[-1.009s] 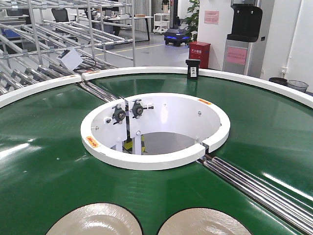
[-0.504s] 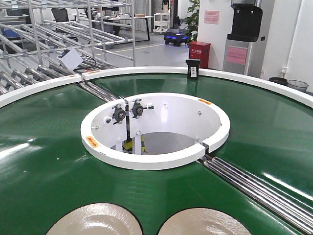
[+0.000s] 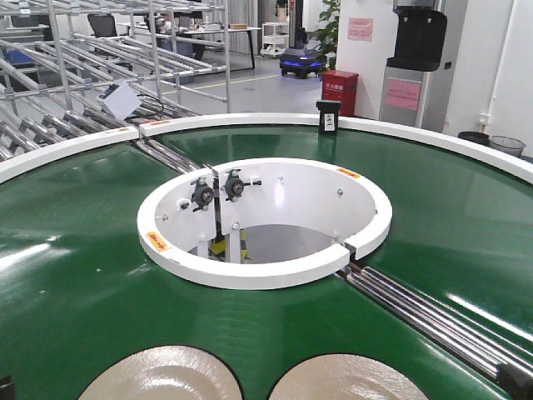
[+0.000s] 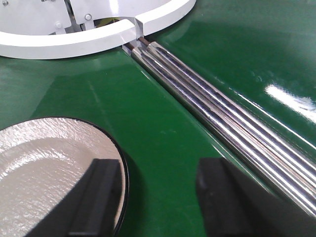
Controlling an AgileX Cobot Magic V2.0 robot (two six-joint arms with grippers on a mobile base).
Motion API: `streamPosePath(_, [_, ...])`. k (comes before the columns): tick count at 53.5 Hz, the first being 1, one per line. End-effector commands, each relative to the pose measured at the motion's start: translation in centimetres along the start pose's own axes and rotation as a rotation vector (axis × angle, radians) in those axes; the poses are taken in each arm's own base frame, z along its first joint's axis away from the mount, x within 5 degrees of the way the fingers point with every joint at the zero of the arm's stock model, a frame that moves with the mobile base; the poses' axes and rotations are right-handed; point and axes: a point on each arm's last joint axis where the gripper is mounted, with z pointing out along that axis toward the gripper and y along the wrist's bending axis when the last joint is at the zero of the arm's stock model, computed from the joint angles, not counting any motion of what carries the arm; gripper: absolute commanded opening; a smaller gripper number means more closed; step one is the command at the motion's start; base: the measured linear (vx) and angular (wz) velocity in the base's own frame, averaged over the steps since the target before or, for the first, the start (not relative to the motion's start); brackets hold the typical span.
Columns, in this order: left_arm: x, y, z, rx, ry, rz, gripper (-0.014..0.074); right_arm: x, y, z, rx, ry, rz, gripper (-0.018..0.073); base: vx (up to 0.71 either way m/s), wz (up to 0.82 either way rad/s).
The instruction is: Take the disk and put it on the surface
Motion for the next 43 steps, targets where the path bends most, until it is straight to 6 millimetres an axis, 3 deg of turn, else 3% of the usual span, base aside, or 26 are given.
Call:
streamPosePath(1, [-1.4,-0.5,0.6,0.030,-0.065,-0.083,0.0607,-1.9,0.0,-0.2,-0.001,-0.111,-0.003,0.0512,0.00,0.00])
streamPosePath(11, [-1.7,-0.9,2.4,0.048,0.034,-0.188,0.0547,-1.8,0.0,-0.2,-0.001,-0.108,-0.003,0.0531,0.00,0.00])
streamPosePath(18, [-2.8,-1.4,3.9,0.068,0.110,-0.118,0.0484,-1.8,0.0,-0.2,-0.001,-0.108,-0.003,0.0531,0.00,0.00])
streamPosePath(28, [-4.3,-0.9,6.8,0.125,0.225,-0.049,0.0474,-1.8,0.0,-0.2,-0.001,-0.108,-0.005,0.0531,0.00,0.00])
streamPosePath(43, [-4.9,-0.6,10.5,0.426,0.356,-0.036,0.0474,-1.8,0.0,-0.2,-0.001,-0.107,-0.007,0.0531,0.00,0.00])
